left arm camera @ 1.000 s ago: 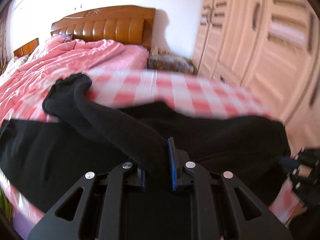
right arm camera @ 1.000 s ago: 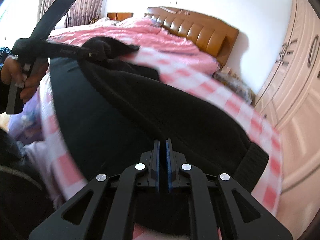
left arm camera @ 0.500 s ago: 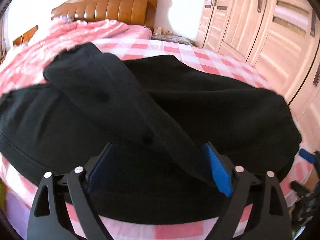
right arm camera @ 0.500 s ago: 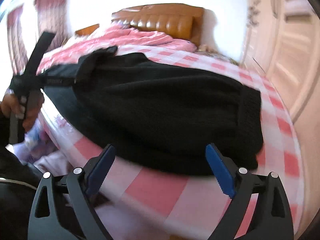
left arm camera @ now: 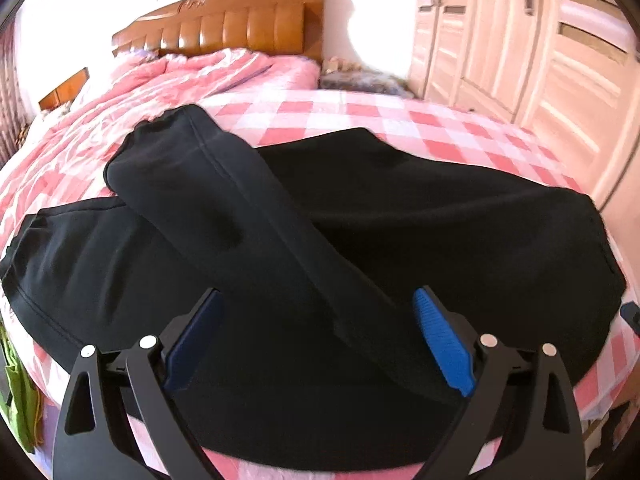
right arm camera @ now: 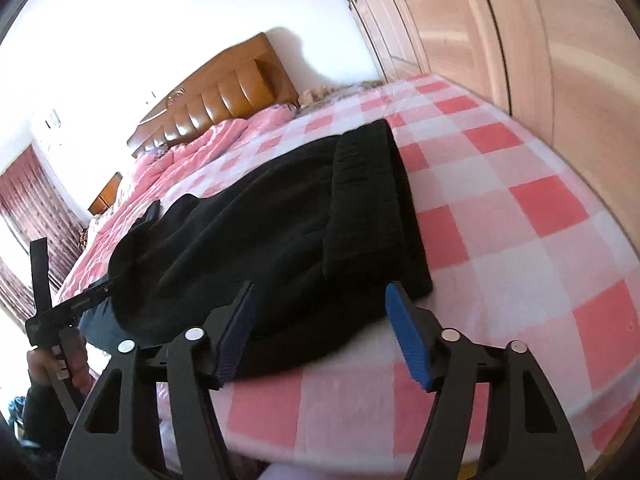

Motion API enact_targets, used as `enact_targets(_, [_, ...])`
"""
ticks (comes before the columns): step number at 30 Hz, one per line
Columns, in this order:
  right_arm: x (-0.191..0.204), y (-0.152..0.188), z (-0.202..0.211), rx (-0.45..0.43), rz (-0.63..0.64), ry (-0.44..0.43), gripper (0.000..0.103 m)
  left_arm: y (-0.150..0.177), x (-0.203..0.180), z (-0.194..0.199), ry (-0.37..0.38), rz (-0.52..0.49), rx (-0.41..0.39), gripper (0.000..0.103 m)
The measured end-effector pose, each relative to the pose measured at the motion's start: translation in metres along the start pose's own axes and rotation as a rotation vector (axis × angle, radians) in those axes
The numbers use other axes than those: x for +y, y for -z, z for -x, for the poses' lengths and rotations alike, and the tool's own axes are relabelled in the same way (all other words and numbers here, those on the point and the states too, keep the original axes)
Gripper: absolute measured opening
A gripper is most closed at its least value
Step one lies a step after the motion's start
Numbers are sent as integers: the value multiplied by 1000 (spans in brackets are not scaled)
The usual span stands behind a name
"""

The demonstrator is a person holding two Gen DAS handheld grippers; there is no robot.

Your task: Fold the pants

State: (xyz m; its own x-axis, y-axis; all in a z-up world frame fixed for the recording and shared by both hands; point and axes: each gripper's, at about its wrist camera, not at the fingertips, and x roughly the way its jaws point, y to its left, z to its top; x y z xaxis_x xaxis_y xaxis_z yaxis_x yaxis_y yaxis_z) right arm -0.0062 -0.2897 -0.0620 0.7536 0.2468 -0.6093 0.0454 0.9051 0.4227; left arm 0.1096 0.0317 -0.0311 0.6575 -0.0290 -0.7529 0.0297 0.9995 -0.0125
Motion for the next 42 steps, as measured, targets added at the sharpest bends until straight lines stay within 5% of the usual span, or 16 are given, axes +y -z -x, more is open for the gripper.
enact_targets(3, [-3, -3, -8, 7, -14, 12, 63, -13, 10, -18, 1, 48, 48, 93])
enact_targets(7, [-13, -11, -16, 28, -71, 21, 58, -23, 20, -41, 10, 99, 110, 72])
enact_targets(13, [-30, -14, -7, -6, -187, 28, 54, -17, 22, -39, 5, 84, 92, 50])
enact_targets(18, [-26, -17, -12, 25, -135, 30, 53, -14, 16, -39, 2, 54, 86, 36])
enact_targets(21, [-25, -18, -14, 10, -92, 52, 39, -12, 9, -36, -14, 26, 66, 16])
enact_targets(24, [-16, -20, 1, -33, -60, 47, 32, -16, 14, -19, -12, 45, 14, 13])
enact_targets(30, [8, -16, 38, -92, 6, 61, 31, -11, 25, 26, -30, 12, -62, 12])
enact_targets(35, [-9, 9, 13, 2, -10, 100, 33, 20, 20, -2, -65, -52, 29, 13])
enact_targets(38, [-11, 11, 13, -3, -1, 118, 37, 32, 8, -5, -138, -128, -18, 20])
enact_targets(40, [-10, 8, 18, -6, 5, 124, 48, 34, 5, 0, -172, -155, -46, 39])
enact_targets(42, [-2, 7, 27, -33, 50, 178, 54, 34, 8, 12, -230, -150, -102, 80])
